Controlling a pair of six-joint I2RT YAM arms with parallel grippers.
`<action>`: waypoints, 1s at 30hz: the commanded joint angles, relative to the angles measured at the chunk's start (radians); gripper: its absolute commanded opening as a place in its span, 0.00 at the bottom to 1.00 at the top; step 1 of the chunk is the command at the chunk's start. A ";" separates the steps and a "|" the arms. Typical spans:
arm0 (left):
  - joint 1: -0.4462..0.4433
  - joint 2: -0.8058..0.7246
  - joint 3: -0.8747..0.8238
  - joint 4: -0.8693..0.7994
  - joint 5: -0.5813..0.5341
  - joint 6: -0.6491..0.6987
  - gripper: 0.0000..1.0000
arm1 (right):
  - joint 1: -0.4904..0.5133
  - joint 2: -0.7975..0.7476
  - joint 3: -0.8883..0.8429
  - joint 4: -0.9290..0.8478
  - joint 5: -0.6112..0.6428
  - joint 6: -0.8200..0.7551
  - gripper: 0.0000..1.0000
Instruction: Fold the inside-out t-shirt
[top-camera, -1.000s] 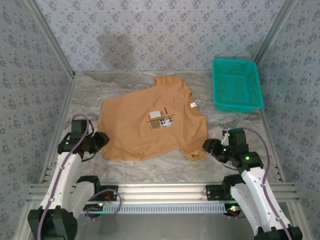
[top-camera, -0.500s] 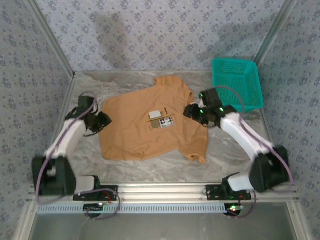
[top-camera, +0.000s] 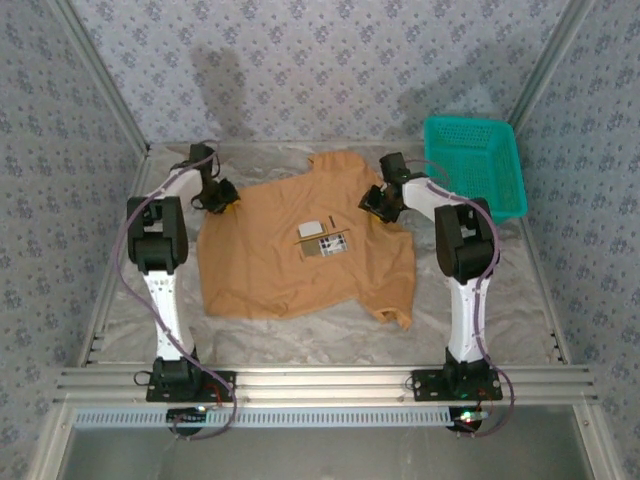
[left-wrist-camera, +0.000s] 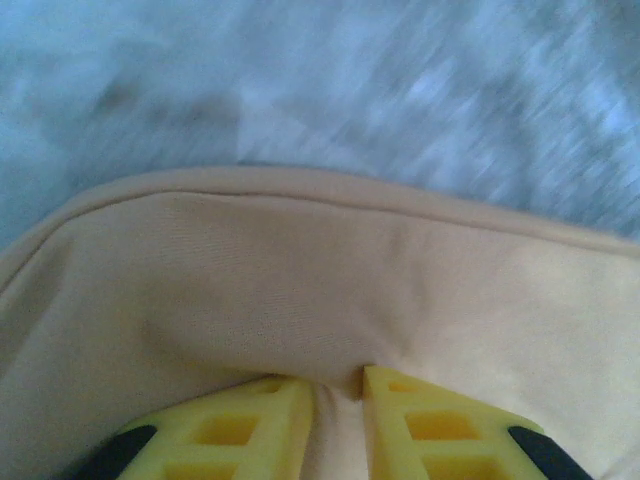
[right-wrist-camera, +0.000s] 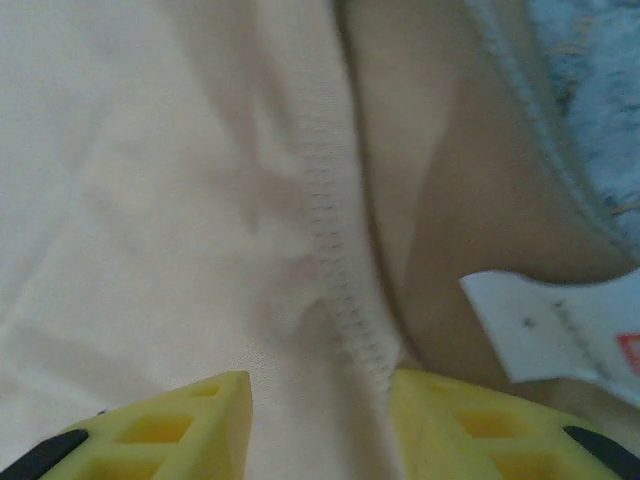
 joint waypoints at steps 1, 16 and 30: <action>-0.014 0.125 0.115 -0.121 0.012 0.025 0.23 | -0.027 0.049 0.063 -0.060 0.089 0.032 0.44; -0.065 0.097 0.541 -0.320 -0.089 0.160 0.22 | 0.030 -0.046 0.249 -0.215 0.232 -0.051 0.42; -0.133 -0.680 -0.648 -0.144 -0.283 0.116 0.25 | 0.325 -0.236 0.013 -0.225 0.263 -0.165 0.45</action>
